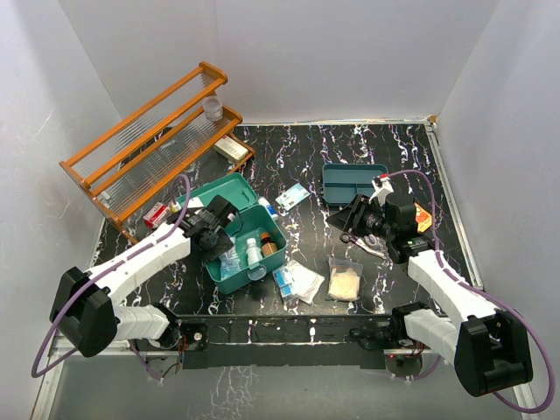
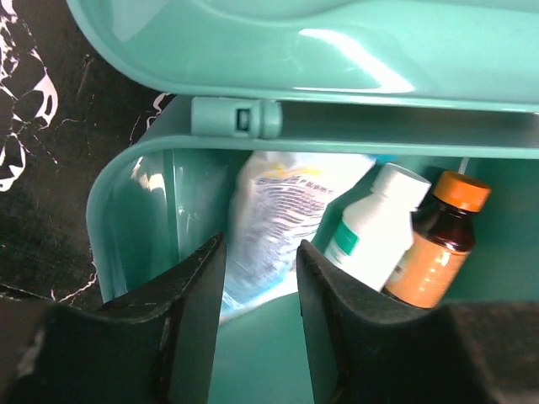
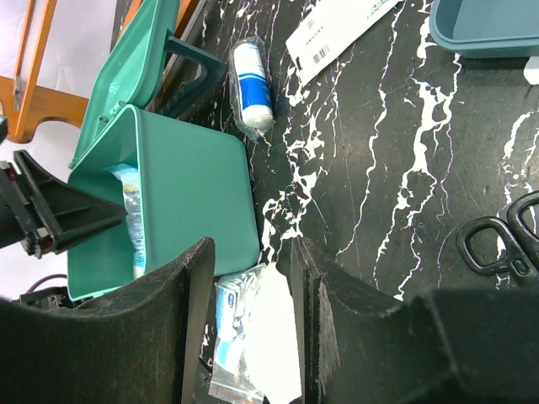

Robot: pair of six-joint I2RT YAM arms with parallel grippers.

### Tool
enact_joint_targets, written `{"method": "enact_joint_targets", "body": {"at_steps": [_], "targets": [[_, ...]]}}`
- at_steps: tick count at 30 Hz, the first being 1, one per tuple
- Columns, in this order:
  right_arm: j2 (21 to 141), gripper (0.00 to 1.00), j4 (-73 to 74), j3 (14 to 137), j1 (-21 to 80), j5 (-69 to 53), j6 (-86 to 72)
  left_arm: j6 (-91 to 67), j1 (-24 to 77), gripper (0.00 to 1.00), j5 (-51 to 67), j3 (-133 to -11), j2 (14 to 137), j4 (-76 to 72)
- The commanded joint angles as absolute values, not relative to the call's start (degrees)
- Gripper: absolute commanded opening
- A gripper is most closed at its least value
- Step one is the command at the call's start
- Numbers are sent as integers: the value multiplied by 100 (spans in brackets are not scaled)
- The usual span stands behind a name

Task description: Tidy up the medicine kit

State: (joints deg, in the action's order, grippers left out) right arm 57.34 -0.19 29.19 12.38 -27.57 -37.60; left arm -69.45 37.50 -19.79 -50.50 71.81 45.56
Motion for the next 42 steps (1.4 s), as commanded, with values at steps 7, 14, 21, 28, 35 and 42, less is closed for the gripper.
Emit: {"method": "enact_joint_targets", "body": {"at_steps": [7, 14, 21, 28, 35, 42], "targets": [[5638, 40, -369, 2922, 1267, -2771, -3744, -6542, 3768, 37, -2255, -6015, 7273, 5357], [5710, 40, -413, 2917, 1259, -2792, -3758, -6087, 3772, 35, -2203, -5797, 7593, 4297], [5740, 40, -419, 2933, 1265, -2859, -3754, -5812, 3777, 27, -3365, -5756, 8386, 4017], [5712, 40, -369, 2931, 1264, -2836, -3719, -6317, 3804, 24, -3517, -5360, 8470, 4237], [5731, 39, -347, 2952, 1264, -2825, -3720, -6530, 3814, 26, -3272, -5185, 8363, 4250], [5706, 39, -296, 2965, 1262, -2809, -3730, -6293, 3818, 27, -2996, -4733, 8344, 3529]]}}
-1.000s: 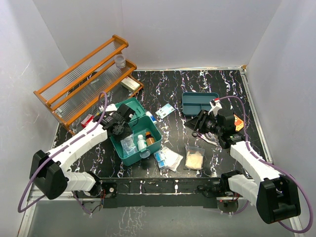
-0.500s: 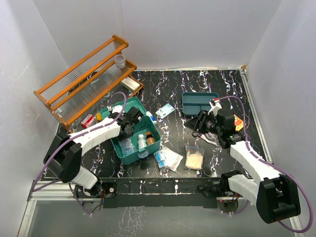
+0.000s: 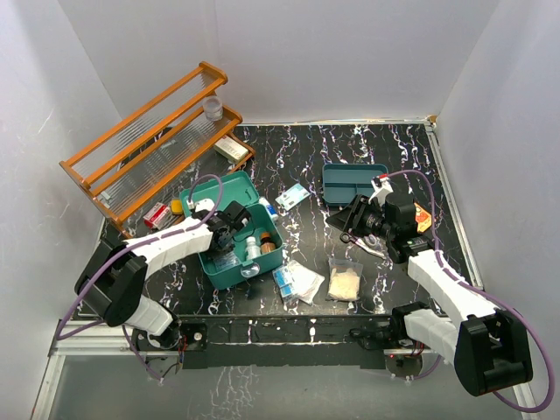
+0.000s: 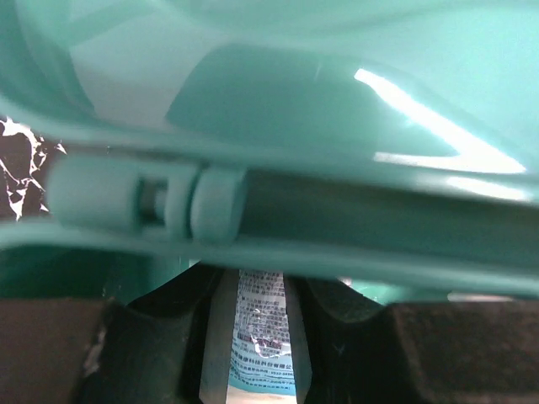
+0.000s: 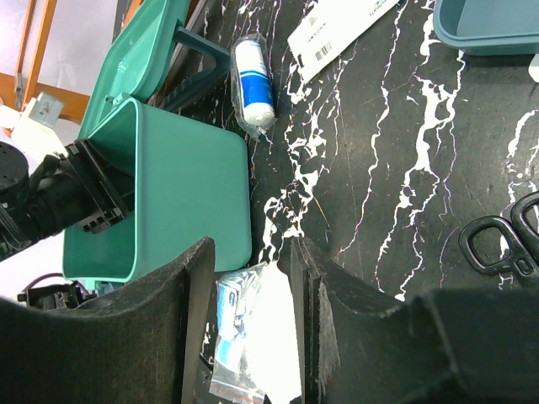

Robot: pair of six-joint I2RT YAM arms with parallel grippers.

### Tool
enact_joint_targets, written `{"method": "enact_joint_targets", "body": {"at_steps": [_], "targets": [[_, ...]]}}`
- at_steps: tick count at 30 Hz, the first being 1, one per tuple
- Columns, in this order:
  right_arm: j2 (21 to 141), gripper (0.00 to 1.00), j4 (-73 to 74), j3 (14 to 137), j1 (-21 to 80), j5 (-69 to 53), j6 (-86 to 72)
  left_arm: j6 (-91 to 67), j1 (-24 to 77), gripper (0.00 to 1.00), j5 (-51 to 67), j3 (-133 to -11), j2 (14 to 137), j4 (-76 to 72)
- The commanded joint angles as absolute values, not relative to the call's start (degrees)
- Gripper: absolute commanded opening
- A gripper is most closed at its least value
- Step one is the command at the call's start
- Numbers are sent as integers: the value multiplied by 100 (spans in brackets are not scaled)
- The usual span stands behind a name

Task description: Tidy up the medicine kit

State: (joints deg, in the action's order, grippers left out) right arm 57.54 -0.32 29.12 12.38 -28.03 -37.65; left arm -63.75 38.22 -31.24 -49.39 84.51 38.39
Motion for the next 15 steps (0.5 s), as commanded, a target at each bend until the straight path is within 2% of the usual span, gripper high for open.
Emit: {"method": "enact_joint_targets", "body": {"at_steps": [1, 7, 15], "targets": [[5698, 40, -291, 2970, 1265, -2801, -3732, -6281, 3815, 27, -2982, -4742, 8368, 3519], [5674, 40, -245, 3026, 1260, -2782, -3744, -6143, 3814, 25, -3029, -5247, 8328, 3992], [5676, 42, -73, 3016, 1265, -2669, -3705, -5794, 3814, 37, -2761, -5820, 7360, 4408]]}}
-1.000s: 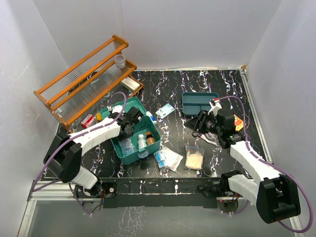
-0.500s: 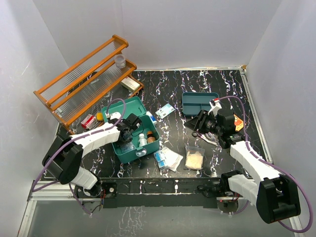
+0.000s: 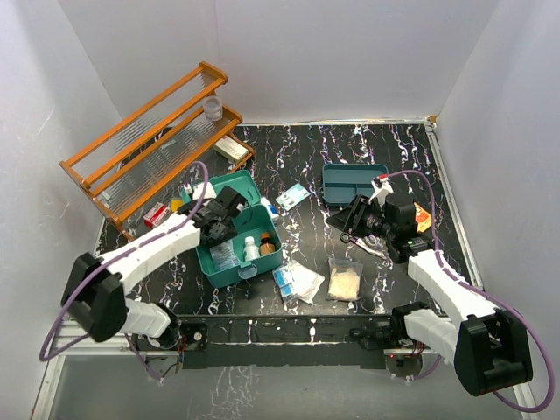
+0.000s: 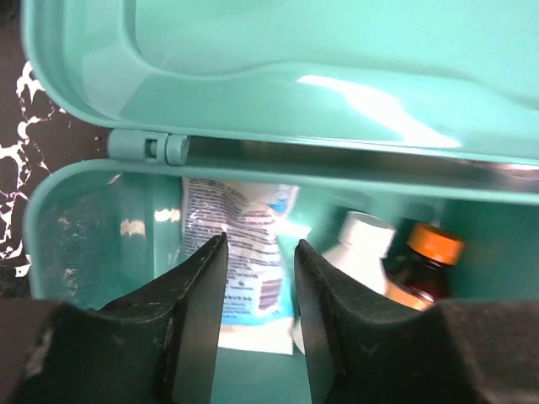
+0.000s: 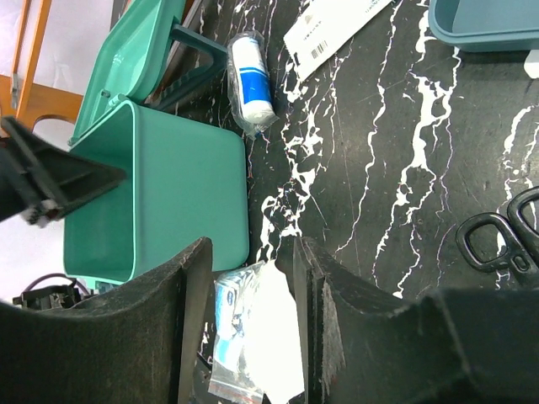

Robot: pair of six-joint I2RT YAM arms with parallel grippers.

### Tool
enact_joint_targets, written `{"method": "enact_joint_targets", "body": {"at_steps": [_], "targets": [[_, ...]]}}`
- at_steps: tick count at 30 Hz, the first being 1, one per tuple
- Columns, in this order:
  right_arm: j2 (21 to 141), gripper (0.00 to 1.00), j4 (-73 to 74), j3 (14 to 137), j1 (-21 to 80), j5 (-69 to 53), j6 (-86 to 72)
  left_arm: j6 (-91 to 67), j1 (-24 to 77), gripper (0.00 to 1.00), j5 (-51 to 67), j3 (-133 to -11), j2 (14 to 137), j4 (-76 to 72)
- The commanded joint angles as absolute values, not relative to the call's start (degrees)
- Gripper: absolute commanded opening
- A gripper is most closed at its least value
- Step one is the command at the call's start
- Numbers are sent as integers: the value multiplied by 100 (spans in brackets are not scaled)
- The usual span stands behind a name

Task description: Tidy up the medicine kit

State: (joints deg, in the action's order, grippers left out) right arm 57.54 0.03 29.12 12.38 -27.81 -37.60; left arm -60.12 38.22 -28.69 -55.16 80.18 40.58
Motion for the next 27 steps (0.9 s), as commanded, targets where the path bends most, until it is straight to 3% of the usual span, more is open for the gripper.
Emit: {"method": "enact_joint_targets", "body": {"at_steps": [1, 8, 16, 27], "targets": [[5684, 43, -45, 3015, 1270, -2639, -3735, -5766, 3814, 38, -2720, -5841, 7272, 4427], [5850, 44, 174, 3131, 1335, -2543, -3566, -5349, 3813, 46, -2403, -5577, 6774, 4105], [5775, 62, 516, 3174, 2071, -1756, -3107, -4316, 3817, 53, -1825, -5011, 6132, 2983], [6365, 64, 896, 3068, 3454, -1507, -3029, -3713, 3812, 59, -1118, -4597, 5302, 2005]]}}
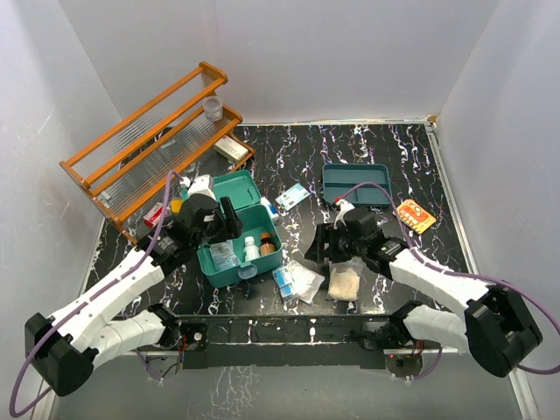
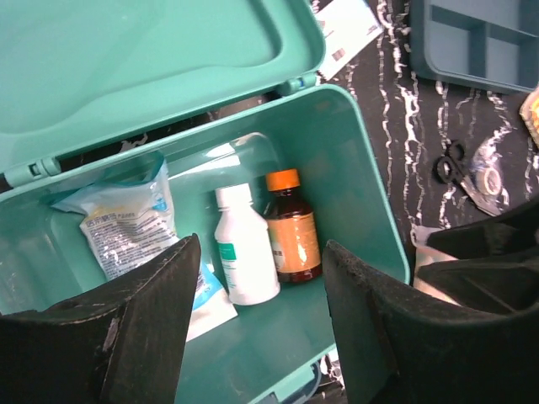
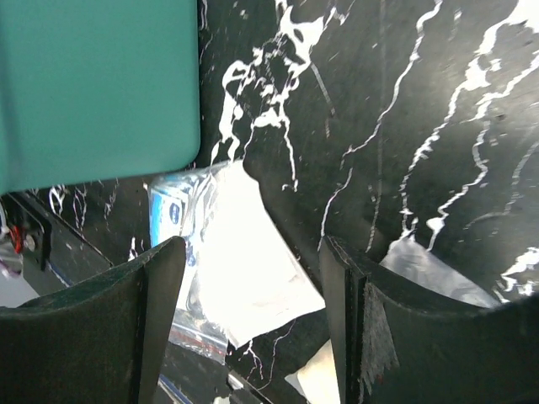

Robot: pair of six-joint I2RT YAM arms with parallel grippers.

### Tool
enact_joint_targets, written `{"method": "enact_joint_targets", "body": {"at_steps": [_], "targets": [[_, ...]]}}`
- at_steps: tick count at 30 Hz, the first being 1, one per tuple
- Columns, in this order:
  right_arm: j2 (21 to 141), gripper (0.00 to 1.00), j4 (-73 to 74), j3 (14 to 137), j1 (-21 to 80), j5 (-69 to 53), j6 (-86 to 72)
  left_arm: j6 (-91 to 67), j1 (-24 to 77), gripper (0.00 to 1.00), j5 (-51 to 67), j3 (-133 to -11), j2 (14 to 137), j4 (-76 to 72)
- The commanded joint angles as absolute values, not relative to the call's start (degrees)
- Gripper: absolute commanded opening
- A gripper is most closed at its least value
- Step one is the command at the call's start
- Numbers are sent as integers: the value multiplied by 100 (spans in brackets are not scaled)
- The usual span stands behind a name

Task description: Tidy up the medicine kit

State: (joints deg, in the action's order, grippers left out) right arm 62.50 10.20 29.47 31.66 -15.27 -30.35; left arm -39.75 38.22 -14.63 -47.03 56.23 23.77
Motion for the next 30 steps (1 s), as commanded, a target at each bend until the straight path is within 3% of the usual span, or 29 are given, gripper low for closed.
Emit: {"method": "enact_joint_targets", "body": {"at_steps": [1, 5, 13, 16, 20, 24, 30], "targets": [[6443, 63, 842, 3072, 3525, -1649, -3088, -3714, 3814, 59, -1069, -4584, 5233, 2016], [6800, 62, 581, 3075, 3867, -2023, -3281, -3684, 3810, 61, -804, -4544, 5037, 1979], [7441, 49, 89, 3084, 4238, -1915, -3584, -3573, 3811, 63, -367, -4542, 5031, 1831], [7679, 39, -134, 3138, 4239, -2024, -3599, -3538, 3814, 63, -397, -4564, 5132, 1793], [7969, 12, 60, 3281, 4240, -1854, -3400, -3546, 3813, 64, -401, -4484, 5334, 1538], [7745, 0, 598, 3406, 4244, -1239, -3116, -3564, 3812, 65, -437, -4458, 5588, 1240], [7034, 0, 1303, 3572, 4217, 274, -2605, -3347, 3815, 68, -535, -4622, 6100, 799]]}}
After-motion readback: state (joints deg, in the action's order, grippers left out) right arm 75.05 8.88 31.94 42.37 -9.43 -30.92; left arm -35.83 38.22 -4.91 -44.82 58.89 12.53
